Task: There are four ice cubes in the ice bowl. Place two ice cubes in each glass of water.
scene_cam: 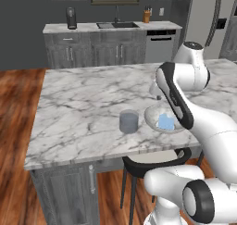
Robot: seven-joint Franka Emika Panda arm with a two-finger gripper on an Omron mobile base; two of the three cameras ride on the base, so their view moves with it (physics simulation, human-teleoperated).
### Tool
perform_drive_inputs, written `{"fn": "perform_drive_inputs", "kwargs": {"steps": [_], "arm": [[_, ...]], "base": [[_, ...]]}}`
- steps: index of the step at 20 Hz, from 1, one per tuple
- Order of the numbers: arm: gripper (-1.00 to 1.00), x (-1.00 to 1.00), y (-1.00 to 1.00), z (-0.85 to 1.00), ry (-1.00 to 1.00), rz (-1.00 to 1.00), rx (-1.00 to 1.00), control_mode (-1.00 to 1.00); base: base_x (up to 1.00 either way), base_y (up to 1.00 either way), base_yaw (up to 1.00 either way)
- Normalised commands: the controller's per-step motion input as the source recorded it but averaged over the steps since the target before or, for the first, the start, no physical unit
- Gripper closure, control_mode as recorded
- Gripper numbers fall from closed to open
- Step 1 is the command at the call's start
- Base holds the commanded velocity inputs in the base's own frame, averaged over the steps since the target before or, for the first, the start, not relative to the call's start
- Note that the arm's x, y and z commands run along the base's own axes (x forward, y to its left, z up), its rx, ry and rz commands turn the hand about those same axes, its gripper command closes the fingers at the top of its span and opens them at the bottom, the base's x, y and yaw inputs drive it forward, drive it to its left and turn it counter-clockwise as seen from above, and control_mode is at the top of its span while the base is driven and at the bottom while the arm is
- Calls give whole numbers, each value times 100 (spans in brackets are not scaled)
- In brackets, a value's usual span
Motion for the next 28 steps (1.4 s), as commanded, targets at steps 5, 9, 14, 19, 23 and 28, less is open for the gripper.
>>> {"fn": "perform_drive_inputs", "kwargs": {"steps": [5, 9, 14, 19, 23, 28], "arm": [[-100, 0, -33, -30, 0, 0, 0, -100], [-100, 0, -36, -30, 0, 0, 0, -100], [-100, 0, -31, -30, 0, 0, 0, -100], [-100, 1, -21, -25, 0, 0, 0, -100], [-100, 0, -22, -25, 0, 0, 0, -100], [-100, 0, -14, -25, 0, 0, 0, -100]], "base": [[0, 0, 0], [0, 0, 0], [0, 0, 0], [0, 0, 0], [0, 0, 0], [0, 0, 0]]}}
